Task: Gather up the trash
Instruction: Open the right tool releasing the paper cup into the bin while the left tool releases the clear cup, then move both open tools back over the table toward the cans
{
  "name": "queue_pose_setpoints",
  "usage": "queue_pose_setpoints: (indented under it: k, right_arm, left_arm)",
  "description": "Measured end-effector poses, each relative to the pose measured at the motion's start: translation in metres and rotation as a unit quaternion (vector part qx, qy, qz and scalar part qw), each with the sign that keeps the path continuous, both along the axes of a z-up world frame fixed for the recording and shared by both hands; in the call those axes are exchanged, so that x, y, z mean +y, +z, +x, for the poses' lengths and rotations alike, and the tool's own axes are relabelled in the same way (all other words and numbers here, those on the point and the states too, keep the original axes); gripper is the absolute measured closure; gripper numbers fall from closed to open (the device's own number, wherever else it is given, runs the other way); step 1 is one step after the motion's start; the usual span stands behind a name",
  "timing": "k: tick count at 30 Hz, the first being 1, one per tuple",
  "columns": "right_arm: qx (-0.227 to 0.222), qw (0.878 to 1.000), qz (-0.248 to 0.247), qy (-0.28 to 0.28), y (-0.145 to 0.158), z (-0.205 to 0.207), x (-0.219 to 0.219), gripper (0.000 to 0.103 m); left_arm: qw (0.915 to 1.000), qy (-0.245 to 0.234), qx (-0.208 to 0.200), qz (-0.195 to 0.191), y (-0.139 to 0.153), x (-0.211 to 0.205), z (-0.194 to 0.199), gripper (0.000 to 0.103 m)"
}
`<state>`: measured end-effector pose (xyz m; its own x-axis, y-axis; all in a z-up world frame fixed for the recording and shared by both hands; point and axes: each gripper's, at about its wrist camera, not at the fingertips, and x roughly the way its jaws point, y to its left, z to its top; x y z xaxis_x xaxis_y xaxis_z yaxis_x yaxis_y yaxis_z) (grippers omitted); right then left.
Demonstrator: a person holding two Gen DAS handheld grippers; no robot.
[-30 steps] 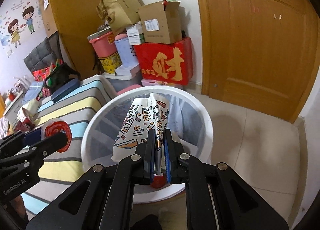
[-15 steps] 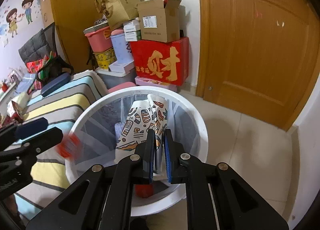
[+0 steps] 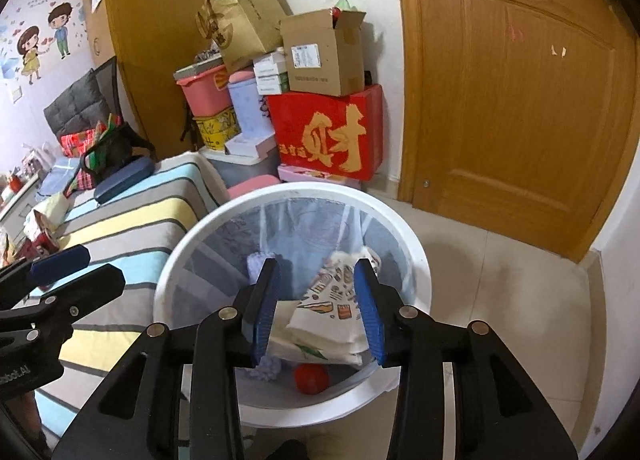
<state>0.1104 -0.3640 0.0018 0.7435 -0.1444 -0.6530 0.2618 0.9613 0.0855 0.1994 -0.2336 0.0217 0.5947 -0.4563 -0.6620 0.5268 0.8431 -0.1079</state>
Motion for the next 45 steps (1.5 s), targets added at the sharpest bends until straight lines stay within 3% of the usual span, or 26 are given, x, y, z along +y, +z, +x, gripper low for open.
queue_pose_setpoints:
  k: [14,26,30,45]
  right_arm:
    - [-0.035,0.999,0.006,0.025,0.013,-0.006,0.031,0.063]
    - [-0.05,0.996,0.015,0.077,0.015,0.001,0.075,0.063]
    - [-0.055,0.993,0.016,0.099,0.015,0.004,0.092,0.057]
    - [-0.05,0.98,0.023,0.193,0.01,0.026,0.166,0.056]
  left_arm:
    - [0.999,0.039,-0.014,-0.018,0.011,0.051,-0.018,0.039]
    - [0.9938,0.106,-0.03,-0.017,0.019,0.121,-0.032,0.039]
    - [0.9908,0.13,-0.033,-0.02,0.021,0.146,-0.037,0.039]
    - [0.9696,0.244,-0.017,-0.014,0.004,0.262,-0.037,0.039]
